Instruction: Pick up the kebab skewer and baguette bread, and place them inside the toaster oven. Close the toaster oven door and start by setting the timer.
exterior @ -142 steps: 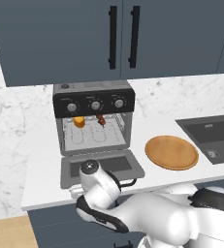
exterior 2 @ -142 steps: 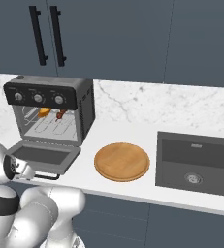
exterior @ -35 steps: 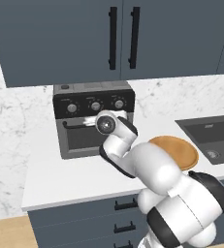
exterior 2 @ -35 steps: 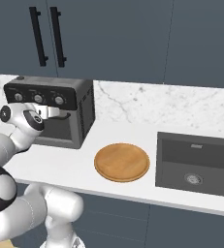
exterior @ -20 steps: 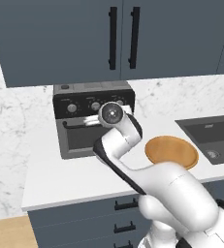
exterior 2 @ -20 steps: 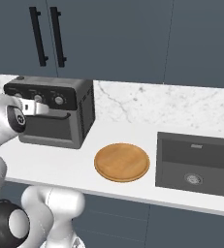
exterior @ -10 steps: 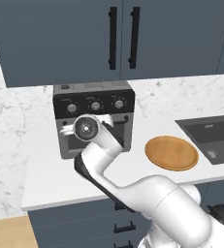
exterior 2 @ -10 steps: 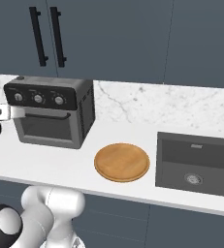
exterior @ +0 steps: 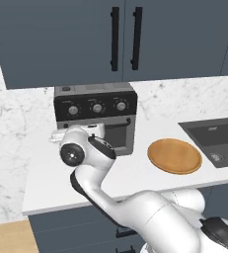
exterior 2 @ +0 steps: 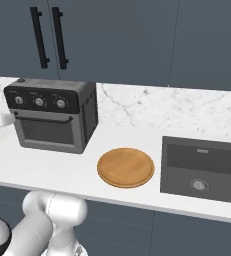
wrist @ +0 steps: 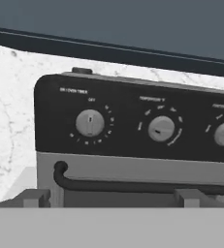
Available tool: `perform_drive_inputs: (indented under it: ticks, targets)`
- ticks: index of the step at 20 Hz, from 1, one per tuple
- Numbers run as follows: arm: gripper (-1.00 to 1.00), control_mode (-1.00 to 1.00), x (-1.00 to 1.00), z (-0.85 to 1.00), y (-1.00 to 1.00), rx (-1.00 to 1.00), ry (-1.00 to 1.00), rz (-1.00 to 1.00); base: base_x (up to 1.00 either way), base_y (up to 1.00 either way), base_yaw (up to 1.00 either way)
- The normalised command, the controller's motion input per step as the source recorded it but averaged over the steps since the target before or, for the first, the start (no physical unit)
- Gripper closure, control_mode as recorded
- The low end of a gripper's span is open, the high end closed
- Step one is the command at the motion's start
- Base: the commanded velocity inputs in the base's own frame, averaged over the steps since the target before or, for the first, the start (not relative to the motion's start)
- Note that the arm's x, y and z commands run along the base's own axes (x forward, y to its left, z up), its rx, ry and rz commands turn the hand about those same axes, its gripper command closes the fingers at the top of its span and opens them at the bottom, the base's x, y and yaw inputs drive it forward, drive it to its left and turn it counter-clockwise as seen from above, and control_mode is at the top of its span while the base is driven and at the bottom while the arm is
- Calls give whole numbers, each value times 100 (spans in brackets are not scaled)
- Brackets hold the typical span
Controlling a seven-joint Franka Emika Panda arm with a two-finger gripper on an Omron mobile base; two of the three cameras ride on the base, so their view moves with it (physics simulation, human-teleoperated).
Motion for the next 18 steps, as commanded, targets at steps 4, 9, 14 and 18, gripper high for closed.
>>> perform_drive_inputs:
  ticks: [4, 9, 14, 18]
  targets:
    - [-100, -100, 1, 0, 0, 18, -23, 0, 0, 0, 0]
    - [-100, -100, 7, 5, 14, 12, -23, 0, 0, 0, 0]
    - [-100, -100, 10, 26, 9, 9, -8, 0, 0, 0, 0]
    - [-100, -100, 16, 35, 7, 0, 0, 0, 0, 0, 0]
